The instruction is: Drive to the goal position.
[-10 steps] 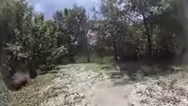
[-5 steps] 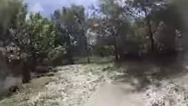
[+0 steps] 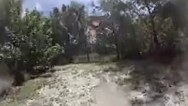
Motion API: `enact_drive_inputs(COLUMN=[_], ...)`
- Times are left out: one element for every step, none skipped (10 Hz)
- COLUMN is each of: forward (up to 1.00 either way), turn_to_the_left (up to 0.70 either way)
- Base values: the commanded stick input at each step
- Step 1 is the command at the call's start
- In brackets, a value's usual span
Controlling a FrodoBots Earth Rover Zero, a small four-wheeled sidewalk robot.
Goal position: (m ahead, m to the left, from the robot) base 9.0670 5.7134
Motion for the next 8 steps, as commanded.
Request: enact_drive_inputs(forward=[0.7,0.7,0.7,0.7,0.7,0.7,0.7,0.7], turn_to_the_left=[0.0,0.0,0.0,0.0,0.0,0.0,0.0,0.0])
